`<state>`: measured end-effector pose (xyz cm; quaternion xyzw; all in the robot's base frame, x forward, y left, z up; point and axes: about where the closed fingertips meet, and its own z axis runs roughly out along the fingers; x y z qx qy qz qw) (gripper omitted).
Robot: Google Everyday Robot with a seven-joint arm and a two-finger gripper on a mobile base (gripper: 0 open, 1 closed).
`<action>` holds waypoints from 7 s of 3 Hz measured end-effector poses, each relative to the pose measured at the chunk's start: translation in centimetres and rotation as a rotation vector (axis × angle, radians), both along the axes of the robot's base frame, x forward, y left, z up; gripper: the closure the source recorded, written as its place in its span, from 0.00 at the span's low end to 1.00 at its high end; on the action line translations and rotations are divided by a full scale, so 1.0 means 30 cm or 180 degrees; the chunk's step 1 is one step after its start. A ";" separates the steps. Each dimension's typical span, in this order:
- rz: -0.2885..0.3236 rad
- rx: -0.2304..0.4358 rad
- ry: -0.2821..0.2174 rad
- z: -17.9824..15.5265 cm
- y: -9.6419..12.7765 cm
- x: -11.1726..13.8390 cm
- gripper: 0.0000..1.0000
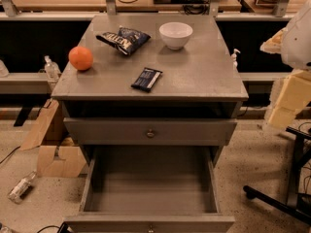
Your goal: Close middle drawer
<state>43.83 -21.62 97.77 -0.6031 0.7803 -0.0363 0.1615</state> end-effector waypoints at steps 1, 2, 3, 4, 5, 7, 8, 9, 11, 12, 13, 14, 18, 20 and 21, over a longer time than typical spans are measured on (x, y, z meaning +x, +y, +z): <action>0.0000 0.0001 0.0000 -0.001 0.000 0.000 0.00; 0.0030 0.0196 0.0035 -0.101 0.039 -0.008 0.00; 0.0105 0.0504 -0.0053 -0.211 0.111 -0.090 0.00; 0.0029 0.0558 -0.0237 -0.346 0.142 -0.188 0.00; -0.0189 0.0404 -0.0243 -0.656 0.107 -0.244 0.00; -0.0096 0.0477 -0.0255 -0.799 0.176 -0.270 0.00; 0.0090 0.0434 0.0019 -1.179 0.253 -0.364 0.26; 0.0184 0.0390 0.0189 -1.449 0.244 -0.448 0.49; 0.0165 0.0406 0.0320 -1.705 0.179 -0.395 0.97; 0.0166 0.0393 0.0325 -1.708 0.173 -0.402 1.00; 0.0167 0.0394 0.0322 -1.706 0.175 -0.401 1.00; 0.0129 0.0596 0.0417 -1.787 0.224 -0.430 1.00; 0.0065 0.1381 0.0312 -2.137 0.434 -0.268 1.00; 0.0080 0.1318 0.0226 -2.123 0.429 -0.157 1.00; 0.0080 0.1318 0.0226 -2.123 0.429 -0.169 1.00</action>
Offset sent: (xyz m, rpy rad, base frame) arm -0.0064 0.0351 -0.0977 0.1933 0.0520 0.0293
